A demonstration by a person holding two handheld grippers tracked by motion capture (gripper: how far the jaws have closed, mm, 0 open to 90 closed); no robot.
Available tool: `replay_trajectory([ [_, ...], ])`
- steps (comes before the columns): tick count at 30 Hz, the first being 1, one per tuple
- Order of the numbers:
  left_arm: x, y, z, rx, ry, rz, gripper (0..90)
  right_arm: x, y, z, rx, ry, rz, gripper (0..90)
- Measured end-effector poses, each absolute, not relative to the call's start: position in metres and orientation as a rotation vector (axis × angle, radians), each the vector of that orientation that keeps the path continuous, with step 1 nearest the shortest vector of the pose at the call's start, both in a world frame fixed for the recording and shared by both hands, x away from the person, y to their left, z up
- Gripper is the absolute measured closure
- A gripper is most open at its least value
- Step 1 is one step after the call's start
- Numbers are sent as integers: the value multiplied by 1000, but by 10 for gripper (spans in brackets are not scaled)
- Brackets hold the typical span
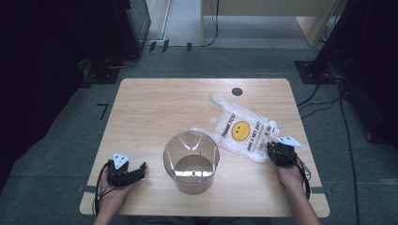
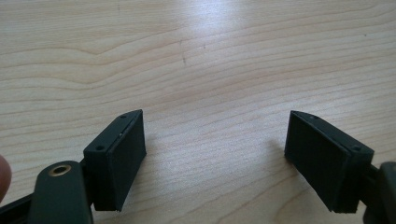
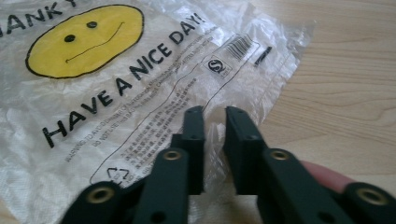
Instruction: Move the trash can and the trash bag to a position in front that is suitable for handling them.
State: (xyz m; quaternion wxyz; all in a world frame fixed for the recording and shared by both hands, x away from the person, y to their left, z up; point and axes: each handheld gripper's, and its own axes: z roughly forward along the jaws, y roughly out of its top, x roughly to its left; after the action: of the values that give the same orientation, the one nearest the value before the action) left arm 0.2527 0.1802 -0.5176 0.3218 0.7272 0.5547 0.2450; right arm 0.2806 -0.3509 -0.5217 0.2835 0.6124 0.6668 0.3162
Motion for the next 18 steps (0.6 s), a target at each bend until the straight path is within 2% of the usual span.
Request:
replay_trajectory([
  [1,253,180,-518,1910,1457,643,200,278,-347,-521,1627,1793,830,900],
  [6,253,180,-518,1910,1456,643,199,269,-340,-521,1644,1803,872,900],
  [16,253,180,-518,1910,1454,642,199,220,-295,-521,1551,1907,901,900],
  [18,253,180,-518,1910,1454,642,199,215,-290,-521,1525,1929,915,869],
])
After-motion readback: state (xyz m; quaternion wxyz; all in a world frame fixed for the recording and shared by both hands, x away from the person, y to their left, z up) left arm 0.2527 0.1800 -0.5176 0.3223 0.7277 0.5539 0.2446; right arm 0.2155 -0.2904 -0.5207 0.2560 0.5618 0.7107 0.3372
